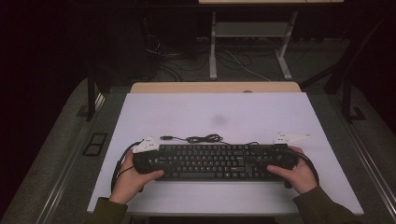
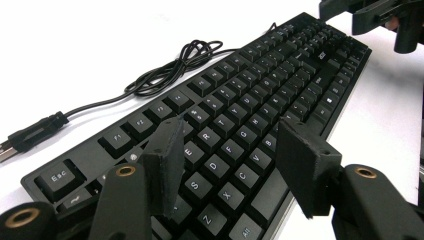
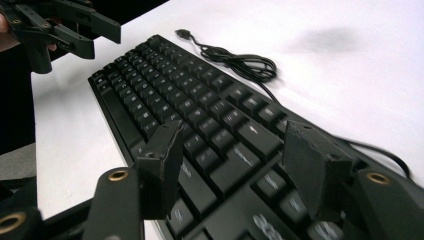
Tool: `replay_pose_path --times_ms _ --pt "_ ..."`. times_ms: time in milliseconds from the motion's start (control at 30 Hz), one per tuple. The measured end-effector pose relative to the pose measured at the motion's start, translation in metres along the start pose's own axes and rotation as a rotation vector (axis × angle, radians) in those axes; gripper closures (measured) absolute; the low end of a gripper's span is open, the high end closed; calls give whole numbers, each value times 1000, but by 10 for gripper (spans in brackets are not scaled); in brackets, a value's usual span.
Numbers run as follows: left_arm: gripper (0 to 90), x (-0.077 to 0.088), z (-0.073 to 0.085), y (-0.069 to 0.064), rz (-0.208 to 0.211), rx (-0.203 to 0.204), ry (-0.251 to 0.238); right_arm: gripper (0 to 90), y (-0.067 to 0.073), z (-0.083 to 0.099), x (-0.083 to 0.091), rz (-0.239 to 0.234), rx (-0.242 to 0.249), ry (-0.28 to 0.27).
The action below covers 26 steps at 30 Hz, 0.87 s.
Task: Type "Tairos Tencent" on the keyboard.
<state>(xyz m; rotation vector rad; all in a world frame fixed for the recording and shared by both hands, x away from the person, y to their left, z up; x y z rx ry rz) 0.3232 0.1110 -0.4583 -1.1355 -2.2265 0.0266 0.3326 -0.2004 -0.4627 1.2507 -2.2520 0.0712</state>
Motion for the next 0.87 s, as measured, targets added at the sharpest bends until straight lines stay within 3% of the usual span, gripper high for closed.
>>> replay_pose_path --times_ms 433,867 --pt "448 5 3 3 -4 -6 -12 412 -12 32 31 56 -21 12" --pt "452 7 2 6 -19 -8 -17 410 -19 36 39 66 -35 -1"
Point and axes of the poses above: each handheld gripper's, and its own axes: x roughly backward along the jaws, z roughly out of its underside, y roughly to its left, the point moved 8 cm from there along -x, roughly forward along the jaws, and after that the axes turned 6 degrees about x, right-handed, at the moved point
